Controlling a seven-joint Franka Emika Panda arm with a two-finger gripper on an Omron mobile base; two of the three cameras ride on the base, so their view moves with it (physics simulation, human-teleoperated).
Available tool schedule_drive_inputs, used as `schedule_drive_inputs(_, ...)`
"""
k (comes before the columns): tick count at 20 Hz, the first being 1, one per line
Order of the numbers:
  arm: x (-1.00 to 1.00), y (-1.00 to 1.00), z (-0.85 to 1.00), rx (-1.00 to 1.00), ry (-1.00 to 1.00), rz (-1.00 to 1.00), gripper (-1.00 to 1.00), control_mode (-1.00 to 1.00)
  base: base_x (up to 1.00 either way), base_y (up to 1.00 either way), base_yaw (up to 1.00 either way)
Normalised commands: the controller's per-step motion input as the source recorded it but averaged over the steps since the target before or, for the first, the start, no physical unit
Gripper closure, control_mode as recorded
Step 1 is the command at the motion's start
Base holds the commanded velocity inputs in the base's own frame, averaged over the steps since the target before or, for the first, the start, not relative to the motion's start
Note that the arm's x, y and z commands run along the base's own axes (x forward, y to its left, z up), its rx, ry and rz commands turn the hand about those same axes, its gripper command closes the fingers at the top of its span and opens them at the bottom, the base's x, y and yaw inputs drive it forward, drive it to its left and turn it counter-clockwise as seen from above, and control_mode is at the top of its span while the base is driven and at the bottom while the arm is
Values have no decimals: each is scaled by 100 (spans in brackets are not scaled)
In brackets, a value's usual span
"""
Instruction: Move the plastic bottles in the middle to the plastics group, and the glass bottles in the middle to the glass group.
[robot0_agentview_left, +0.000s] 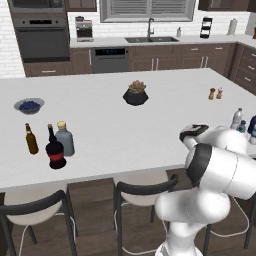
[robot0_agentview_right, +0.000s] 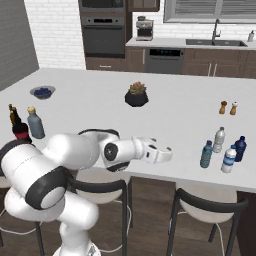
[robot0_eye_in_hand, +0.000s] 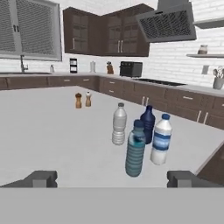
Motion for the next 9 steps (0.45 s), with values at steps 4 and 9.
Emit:
schedule_drive_inputs(4,0,55,100,0,0,0,-100,-100,0,0,0)
schedule_drive_inputs(9,0,57,100,0,0,0,-100,-100,0,0,0)
